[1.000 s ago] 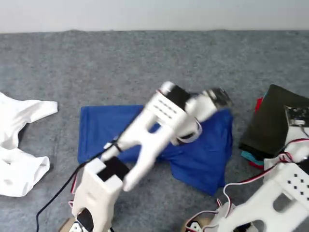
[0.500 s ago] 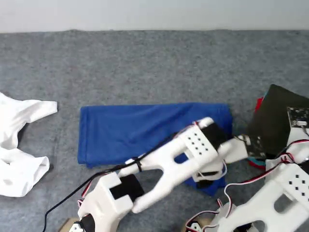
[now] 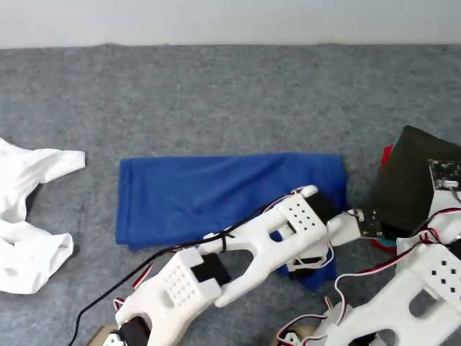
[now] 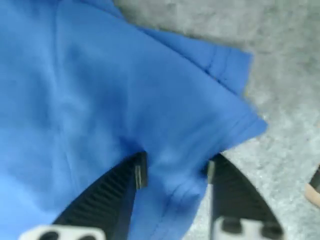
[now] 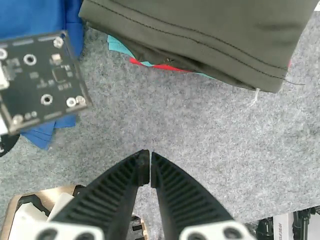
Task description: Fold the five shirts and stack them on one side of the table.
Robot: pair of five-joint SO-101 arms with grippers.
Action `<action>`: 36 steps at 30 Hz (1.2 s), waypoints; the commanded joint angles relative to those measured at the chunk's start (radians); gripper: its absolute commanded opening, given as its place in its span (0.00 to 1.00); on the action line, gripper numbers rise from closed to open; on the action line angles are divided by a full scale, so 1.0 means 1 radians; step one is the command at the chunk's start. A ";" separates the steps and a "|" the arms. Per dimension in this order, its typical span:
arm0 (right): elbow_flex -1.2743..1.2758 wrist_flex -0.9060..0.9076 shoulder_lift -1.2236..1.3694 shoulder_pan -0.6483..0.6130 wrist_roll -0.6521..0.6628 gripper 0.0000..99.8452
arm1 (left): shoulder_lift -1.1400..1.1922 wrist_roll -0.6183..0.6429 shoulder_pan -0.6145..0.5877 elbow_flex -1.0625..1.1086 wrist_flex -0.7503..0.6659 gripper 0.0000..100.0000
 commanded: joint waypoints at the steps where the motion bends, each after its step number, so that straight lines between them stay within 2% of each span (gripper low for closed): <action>1: -0.003 0.002 -0.038 0.016 0.005 0.01 | 0.000 -0.008 -0.005 -0.015 -0.015 0.09; 5: -0.003 0.002 -0.038 0.016 0.005 0.01 | -0.026 -0.008 -0.005 -0.044 0.006 0.02; 15: -0.003 0.002 -0.038 0.016 0.005 0.01 | -0.110 -0.009 -0.012 -0.242 0.124 0.02; 28: -0.003 0.002 -0.038 0.016 0.006 0.01 | -0.109 -0.057 -0.133 -0.257 0.048 0.02; 36: -0.003 0.002 -0.038 0.016 0.006 0.01 | -0.107 -0.049 -0.264 -0.254 -0.035 0.18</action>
